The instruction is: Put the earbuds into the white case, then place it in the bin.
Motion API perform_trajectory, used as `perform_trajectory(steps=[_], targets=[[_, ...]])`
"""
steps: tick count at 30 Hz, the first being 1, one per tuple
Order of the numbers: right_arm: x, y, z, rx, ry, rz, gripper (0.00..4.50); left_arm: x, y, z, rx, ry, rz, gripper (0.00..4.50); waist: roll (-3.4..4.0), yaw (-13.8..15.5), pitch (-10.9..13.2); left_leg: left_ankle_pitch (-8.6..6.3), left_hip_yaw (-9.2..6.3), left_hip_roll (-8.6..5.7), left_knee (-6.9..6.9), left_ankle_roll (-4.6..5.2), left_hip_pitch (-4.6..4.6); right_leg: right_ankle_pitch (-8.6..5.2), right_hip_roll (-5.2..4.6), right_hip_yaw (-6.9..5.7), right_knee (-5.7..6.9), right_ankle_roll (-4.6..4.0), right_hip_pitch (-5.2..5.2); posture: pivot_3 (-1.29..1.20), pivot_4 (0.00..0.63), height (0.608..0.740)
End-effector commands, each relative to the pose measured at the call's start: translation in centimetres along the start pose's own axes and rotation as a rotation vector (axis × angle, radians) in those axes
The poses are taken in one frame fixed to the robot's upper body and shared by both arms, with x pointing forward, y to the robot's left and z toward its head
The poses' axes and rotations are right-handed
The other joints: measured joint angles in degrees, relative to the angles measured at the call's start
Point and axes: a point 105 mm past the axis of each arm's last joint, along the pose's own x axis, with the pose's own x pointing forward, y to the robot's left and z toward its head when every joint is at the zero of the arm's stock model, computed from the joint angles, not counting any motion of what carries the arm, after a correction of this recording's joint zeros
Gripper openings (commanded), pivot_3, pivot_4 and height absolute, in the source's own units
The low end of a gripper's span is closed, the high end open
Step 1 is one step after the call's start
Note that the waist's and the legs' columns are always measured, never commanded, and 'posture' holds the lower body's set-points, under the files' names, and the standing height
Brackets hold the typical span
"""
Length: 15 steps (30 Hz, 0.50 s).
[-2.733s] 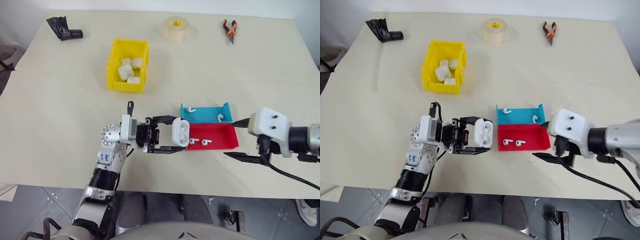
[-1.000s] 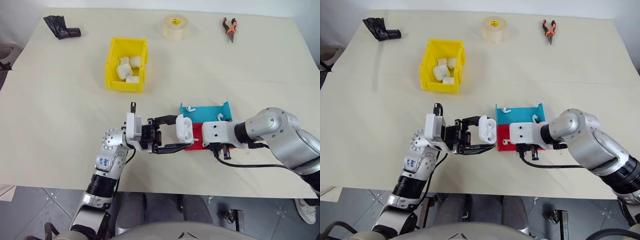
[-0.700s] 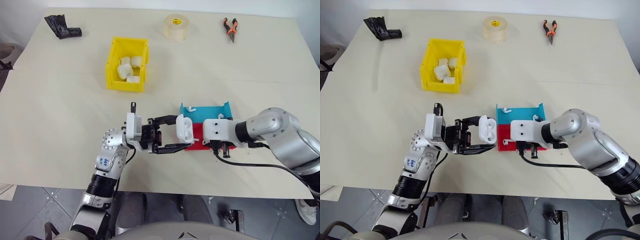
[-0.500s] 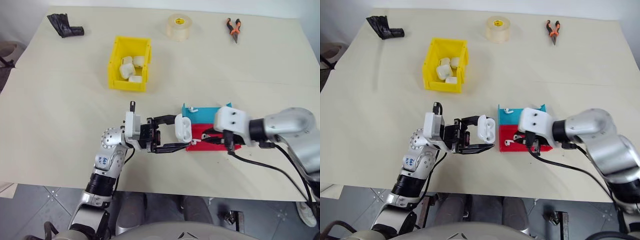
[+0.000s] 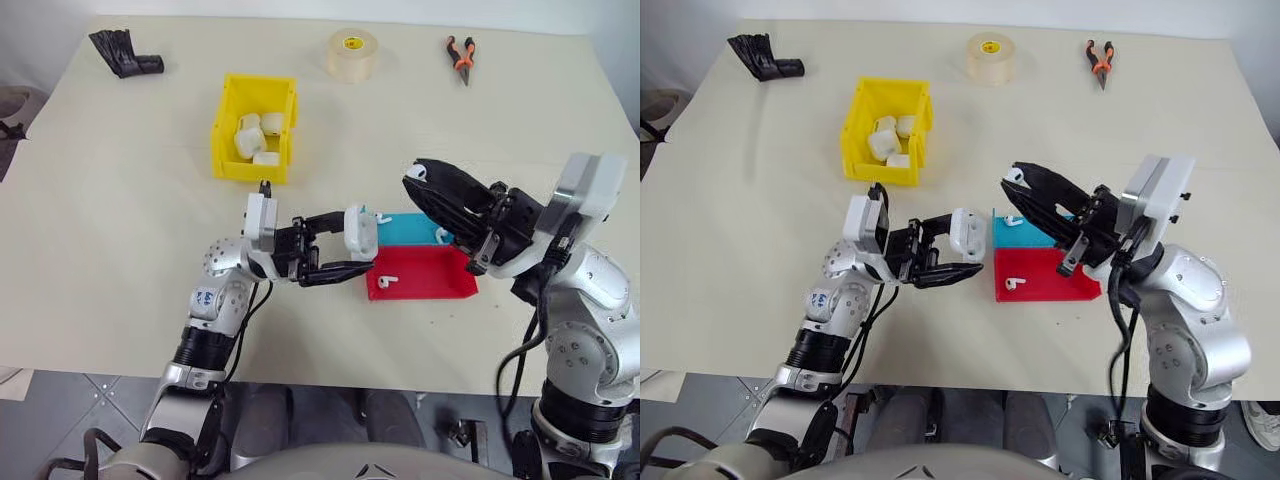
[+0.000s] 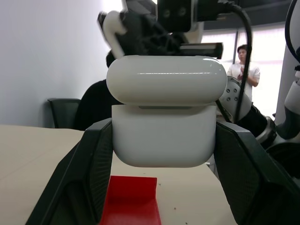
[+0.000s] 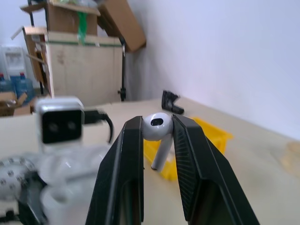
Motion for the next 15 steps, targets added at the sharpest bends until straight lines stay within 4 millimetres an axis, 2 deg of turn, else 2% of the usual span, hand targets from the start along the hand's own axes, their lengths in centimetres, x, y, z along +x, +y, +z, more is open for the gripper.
perform_trajectory(steps=[1, 6, 15], targets=[[1.4, 2.6, 0.9, 0.034, -0.099, 0.046, 0.53, 0.6, 0.2, 1.7, 0.025, -0.091, -0.022, 2.79, 0.00, -0.01, 0.00, 0.00, -0.01, 0.00, -0.01, 0.00, 0.00, 0.00, 0.00, 0.00, 0.00, 0.00, 0.00, 0.00, 0.150, 0.740], [2.2, 3.6, 0.2, 0.103, -0.155, 0.031, 0.53, 0.8, 0.0, 2.0, 0.011, -0.087, -0.051, 2.79, 0.00, 0.01, 0.00, 0.00, -0.01, -0.04, 0.00, 0.00, -0.01, -0.01, 0.00, 0.00, 0.00, -0.02, 0.01, 0.00, 0.150, 0.740], [1.9, 3.1, -1.1, 0.142, -0.177, -0.026, 0.53, 0.9, -0.3, 2.5, 0.002, -0.090, -0.070, 2.79, 0.00, -0.05, 0.00, 0.00, 0.01, -0.02, -0.01, 0.00, 0.00, -0.01, 0.02, -0.01, 0.00, -0.02, 0.00, 0.00, 0.150, 0.740]])
